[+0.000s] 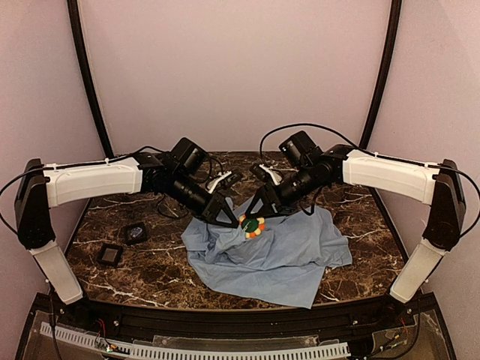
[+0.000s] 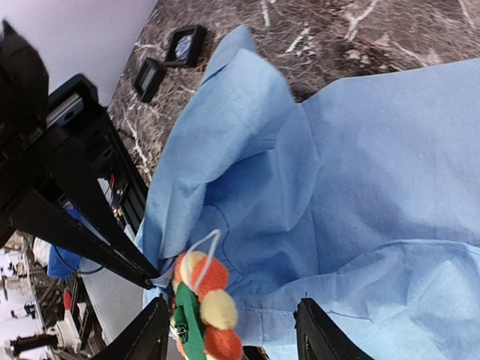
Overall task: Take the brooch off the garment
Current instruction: Pass from the left arm to the right
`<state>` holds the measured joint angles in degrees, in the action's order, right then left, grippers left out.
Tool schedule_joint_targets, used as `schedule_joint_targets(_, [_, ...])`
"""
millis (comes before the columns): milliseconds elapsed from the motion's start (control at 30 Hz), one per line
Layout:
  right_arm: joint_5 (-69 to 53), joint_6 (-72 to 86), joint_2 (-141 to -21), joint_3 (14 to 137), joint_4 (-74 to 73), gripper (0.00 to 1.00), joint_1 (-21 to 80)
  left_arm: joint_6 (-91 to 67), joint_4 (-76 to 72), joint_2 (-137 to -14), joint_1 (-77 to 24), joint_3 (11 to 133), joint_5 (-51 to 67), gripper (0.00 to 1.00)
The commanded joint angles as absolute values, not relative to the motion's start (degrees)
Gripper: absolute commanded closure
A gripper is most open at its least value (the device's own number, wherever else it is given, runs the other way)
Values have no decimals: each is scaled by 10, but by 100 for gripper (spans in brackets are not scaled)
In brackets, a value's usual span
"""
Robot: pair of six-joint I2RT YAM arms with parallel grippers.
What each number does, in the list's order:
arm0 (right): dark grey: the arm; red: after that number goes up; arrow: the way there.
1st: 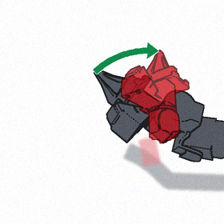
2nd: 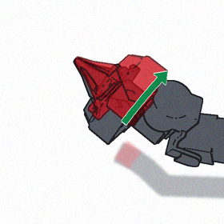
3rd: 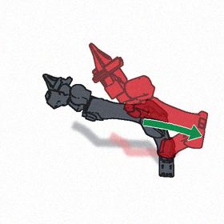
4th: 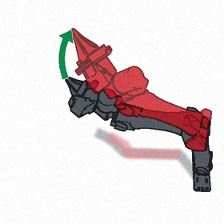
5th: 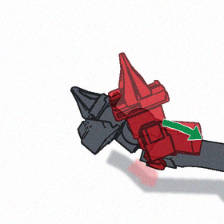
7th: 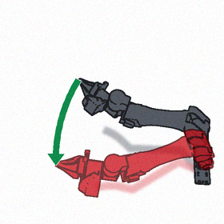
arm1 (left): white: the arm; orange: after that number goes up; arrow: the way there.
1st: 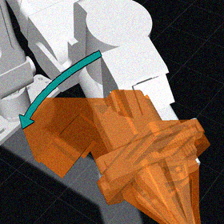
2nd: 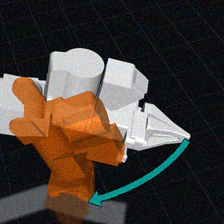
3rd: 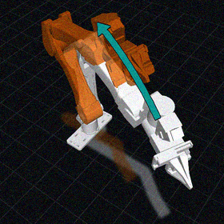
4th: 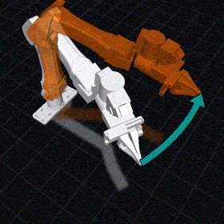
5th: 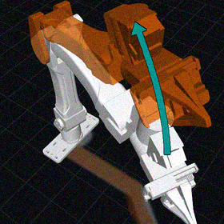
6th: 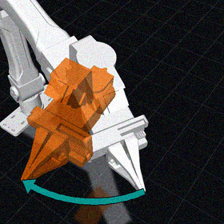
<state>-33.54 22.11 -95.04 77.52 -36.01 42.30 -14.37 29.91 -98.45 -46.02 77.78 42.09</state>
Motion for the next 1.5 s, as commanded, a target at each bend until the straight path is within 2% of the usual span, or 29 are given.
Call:
schedule_joint_targets(0, [-431, 198, -969, 776, -354, 48, 421, -120, 329, -992, -467, 803, 411, 99])
schedule_joint_targets(233, [-484, 196, -987, 774, -341, 57, 421, -117, 336, -995, -468, 807, 405, 99])
schedule_joint_targets(467, [-492, 206, -993, 767, -328, 73, 421, -115, 338, -998, -467, 811, 402, 99])
schedule_joint_targets(733, [-487, 230, -992, 755, -299, 100, 421, -125, 336, -998, -467, 810, 376, 99])
schedule_joint_targets(1033, [-371, 315, -922, 715, -171, 100, 421, -202, 287, -978, -453, 799, 317, 99])
schedule_joint_targets(1267, [-250, 325, -844, 668, -66, 100, 423, -253, 268, -965, -438, 804, 323, 99])
schedule_joint_targets(1467, [-156, 319, -851, 681, 18, 100, 445, -285, 295, -959, -427, 851, 317, 99])
